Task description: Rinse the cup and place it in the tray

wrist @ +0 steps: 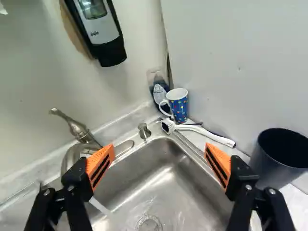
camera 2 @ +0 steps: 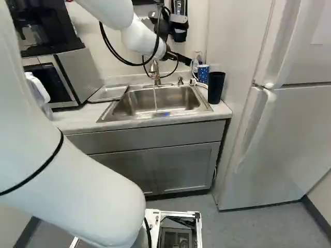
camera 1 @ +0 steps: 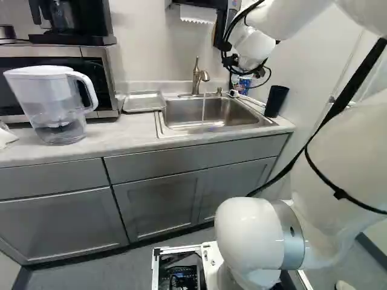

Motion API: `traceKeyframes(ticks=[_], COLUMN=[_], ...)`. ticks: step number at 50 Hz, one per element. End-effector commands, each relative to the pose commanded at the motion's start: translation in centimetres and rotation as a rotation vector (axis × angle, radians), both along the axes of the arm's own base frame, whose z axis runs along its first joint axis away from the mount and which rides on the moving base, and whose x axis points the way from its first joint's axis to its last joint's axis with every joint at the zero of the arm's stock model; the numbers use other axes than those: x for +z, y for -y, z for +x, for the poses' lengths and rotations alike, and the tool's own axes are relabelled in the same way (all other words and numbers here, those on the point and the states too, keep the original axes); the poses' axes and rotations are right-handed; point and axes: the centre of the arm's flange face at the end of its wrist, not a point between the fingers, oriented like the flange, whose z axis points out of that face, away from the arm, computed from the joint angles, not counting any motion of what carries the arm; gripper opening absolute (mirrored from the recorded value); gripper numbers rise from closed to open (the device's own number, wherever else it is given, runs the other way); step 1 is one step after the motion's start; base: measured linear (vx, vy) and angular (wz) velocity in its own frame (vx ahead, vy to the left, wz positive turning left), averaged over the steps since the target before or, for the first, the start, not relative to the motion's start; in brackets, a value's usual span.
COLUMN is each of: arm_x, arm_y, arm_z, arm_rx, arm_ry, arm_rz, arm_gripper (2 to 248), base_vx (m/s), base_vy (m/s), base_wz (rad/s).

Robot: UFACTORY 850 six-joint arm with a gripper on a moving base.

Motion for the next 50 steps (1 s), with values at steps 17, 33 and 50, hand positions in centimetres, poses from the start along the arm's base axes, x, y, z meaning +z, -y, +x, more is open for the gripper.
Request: traceKeyframes(ticks=[17,33,50], arm_x=[-1.5,-3.0,-4.6], arm_y=[0.6,1.2,1.2], arm_z=[0.1,0.1,-0.7], arm_rx=[-0.079,-0.156,-0.231], arm_ry=[0.015,0.025,0.032], arm_rz=[0.027,0.046,0.061], arm_gripper=[247,247,247], base_vx=[0.000,0.000,0.000], base_vy=[0.000,0.000,0.000], base_wz=[0.000,0.000,0.000])
